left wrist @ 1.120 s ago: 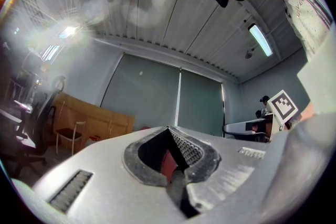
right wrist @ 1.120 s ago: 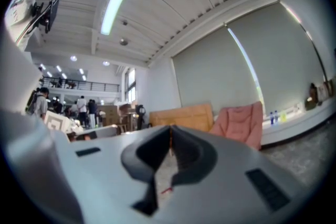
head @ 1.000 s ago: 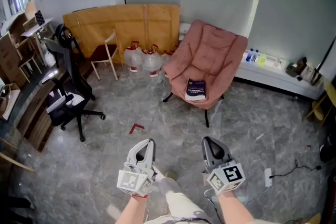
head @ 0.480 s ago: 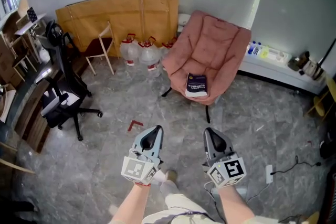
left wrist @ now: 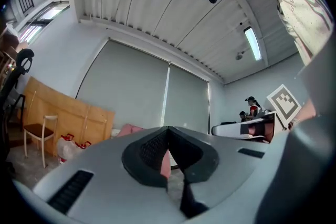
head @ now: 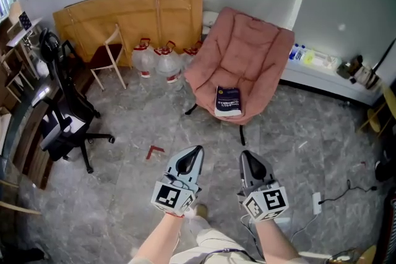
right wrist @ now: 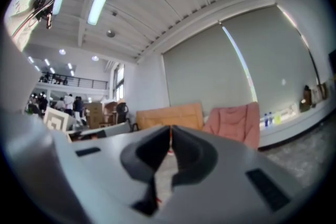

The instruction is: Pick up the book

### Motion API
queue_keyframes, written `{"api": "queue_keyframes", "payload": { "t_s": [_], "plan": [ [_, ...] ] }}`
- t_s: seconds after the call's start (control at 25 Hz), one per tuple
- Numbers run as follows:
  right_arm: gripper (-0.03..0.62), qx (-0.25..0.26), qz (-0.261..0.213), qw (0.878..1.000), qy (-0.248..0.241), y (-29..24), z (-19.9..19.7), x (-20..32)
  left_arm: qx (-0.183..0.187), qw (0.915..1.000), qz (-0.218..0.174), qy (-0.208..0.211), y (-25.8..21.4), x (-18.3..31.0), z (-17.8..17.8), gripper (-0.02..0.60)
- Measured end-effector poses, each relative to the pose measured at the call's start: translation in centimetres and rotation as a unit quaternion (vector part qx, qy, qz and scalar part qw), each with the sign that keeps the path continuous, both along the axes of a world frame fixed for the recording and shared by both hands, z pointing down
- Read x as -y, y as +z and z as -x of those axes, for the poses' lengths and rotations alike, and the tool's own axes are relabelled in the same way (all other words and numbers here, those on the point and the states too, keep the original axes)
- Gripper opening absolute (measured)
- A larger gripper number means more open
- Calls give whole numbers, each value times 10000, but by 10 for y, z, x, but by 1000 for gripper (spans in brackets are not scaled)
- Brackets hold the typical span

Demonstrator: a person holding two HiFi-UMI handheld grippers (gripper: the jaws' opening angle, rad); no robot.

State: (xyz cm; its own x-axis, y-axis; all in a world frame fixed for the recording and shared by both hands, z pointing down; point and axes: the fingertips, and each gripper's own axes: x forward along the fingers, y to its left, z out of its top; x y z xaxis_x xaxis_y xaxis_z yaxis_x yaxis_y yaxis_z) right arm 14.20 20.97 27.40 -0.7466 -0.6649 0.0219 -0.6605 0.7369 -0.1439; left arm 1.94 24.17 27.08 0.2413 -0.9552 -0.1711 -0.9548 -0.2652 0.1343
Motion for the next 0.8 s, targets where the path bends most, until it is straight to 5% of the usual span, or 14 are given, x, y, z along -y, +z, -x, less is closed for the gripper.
{"api": "queue_keyframes", "payload": {
  "t_s": [0.8],
  "plan": [
    [12, 45, -45, 9977, 676, -2, 37, 78, 129, 9997, 127, 162, 10, 82, 36, 8]
  ]
}}
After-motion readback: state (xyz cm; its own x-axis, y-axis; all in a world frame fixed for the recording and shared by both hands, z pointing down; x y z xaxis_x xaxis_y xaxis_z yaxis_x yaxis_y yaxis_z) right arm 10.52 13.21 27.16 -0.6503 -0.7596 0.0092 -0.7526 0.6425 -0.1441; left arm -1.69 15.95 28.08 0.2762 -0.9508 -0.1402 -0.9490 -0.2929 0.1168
